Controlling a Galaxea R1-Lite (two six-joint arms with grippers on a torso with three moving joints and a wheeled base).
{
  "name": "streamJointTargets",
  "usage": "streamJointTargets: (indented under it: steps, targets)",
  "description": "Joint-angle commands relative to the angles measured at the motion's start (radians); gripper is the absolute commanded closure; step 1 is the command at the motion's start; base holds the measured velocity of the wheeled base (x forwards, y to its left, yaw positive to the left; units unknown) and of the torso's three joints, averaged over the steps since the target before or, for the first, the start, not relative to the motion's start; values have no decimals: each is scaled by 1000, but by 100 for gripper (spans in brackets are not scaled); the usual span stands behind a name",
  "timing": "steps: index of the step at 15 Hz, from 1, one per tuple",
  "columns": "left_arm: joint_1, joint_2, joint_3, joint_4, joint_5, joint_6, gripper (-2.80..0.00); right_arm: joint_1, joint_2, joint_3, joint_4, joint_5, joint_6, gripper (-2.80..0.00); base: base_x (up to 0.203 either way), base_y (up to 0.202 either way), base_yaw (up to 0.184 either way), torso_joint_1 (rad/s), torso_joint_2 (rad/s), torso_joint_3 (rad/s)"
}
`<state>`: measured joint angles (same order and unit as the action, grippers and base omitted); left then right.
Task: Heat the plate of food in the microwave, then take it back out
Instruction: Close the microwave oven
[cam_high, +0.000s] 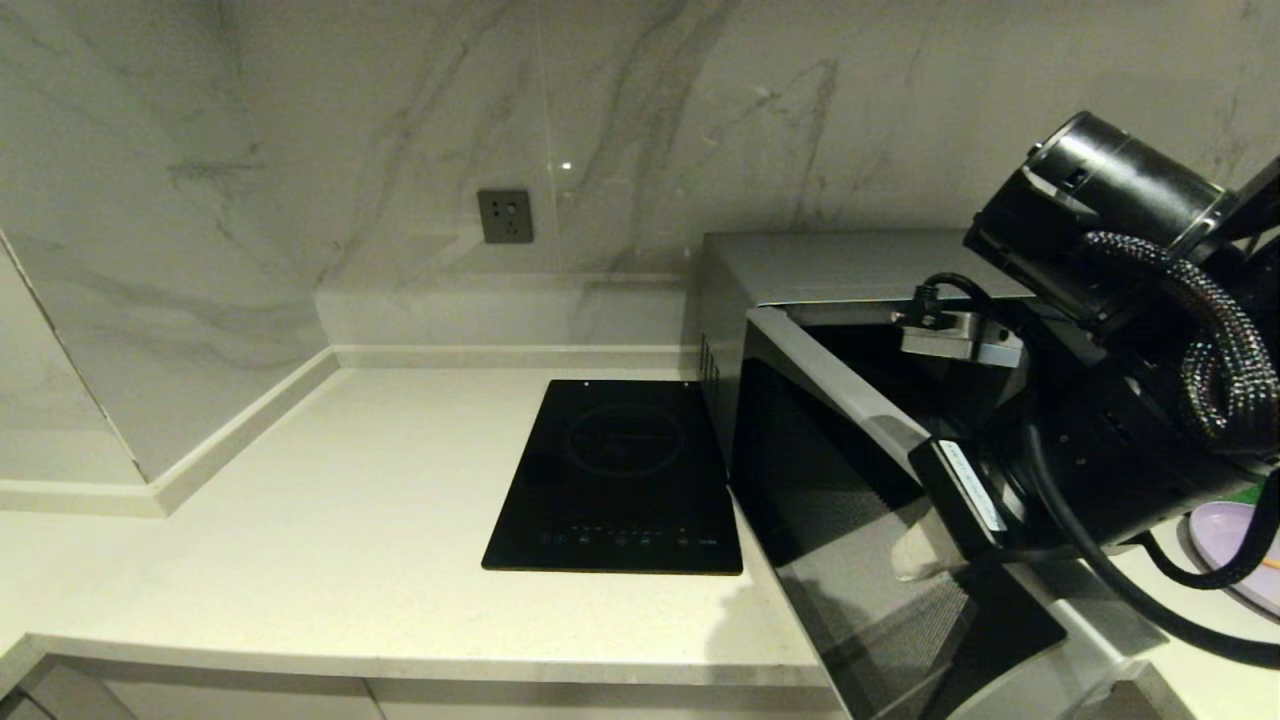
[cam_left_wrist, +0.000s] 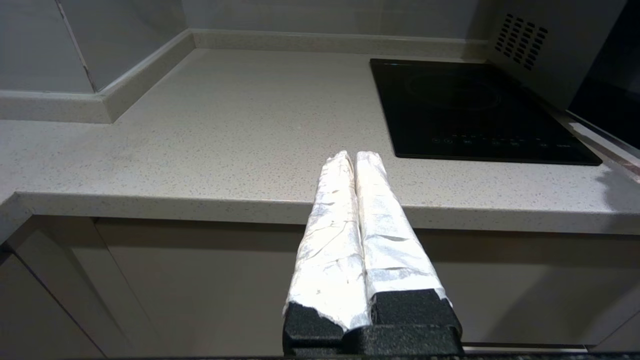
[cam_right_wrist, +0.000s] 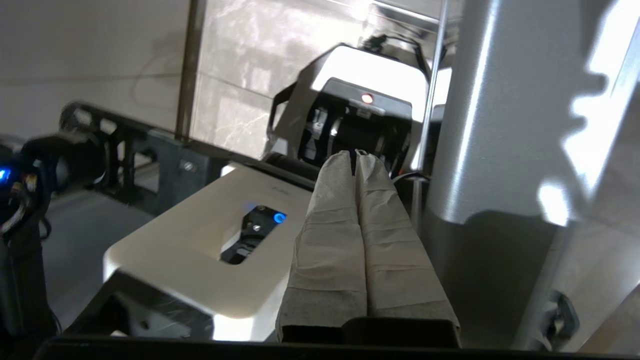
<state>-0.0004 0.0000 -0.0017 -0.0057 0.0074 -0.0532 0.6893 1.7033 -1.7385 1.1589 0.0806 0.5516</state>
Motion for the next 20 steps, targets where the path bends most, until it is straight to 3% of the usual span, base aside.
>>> streamJointTargets:
  steps: [1, 12, 16, 20]
  targets:
    - [0, 0, 0, 0, 2, 0, 0, -78, -45, 46, 1, 1, 6, 0, 0, 0, 0, 0, 0, 0]
    - [0, 0, 0, 0, 0, 0, 0, -484, -68, 69, -58, -1, 65, 0, 0, 0, 0, 0, 0, 0]
    - [0, 0, 0, 0, 0, 0, 0, -556, -22, 72, -108, -5, 94, 0, 0, 0, 0, 0, 0, 0]
    - [0, 0, 0, 0, 0, 0, 0, -570, 57, 49, -163, -109, 223, 0, 0, 0, 0, 0, 0, 0]
